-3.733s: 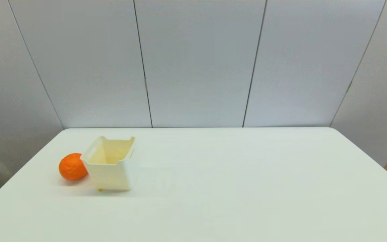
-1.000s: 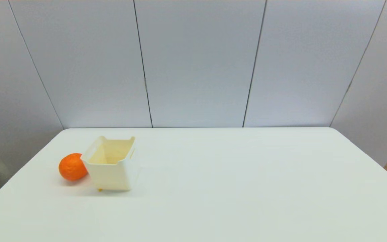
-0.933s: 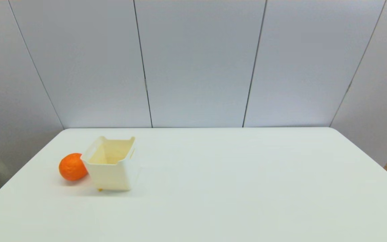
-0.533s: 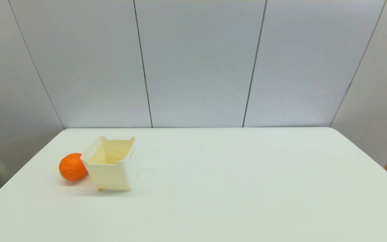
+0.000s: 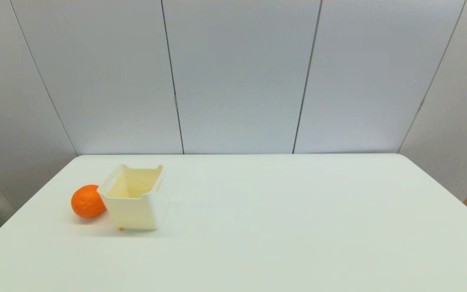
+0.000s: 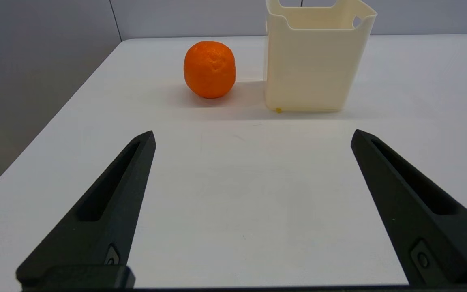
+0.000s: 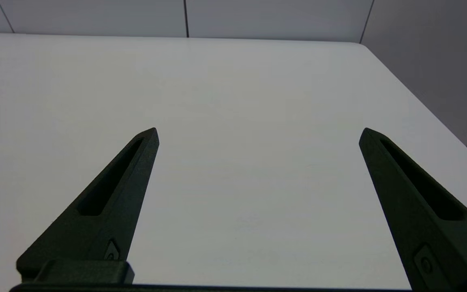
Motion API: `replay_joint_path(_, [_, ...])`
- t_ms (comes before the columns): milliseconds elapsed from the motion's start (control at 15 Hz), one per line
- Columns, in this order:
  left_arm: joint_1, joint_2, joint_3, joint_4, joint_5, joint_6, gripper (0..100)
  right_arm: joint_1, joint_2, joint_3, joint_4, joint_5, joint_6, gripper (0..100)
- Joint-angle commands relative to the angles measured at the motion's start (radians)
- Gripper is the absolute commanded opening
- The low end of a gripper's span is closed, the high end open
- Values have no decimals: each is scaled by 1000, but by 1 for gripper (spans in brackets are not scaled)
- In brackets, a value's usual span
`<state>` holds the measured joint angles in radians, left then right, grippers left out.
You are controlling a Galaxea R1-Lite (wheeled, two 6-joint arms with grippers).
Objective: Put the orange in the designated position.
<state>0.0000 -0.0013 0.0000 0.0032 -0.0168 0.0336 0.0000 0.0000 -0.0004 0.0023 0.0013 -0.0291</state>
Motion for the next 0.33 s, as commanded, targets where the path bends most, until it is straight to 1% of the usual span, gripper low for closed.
replay_joint_path(67, [0,1,2,0,0,0,100,0,2,0,1,-1,3,100])
replay_joint_path(333, [0,1,2,0,0,0,100,0,2,-1,1,-1,6,100])
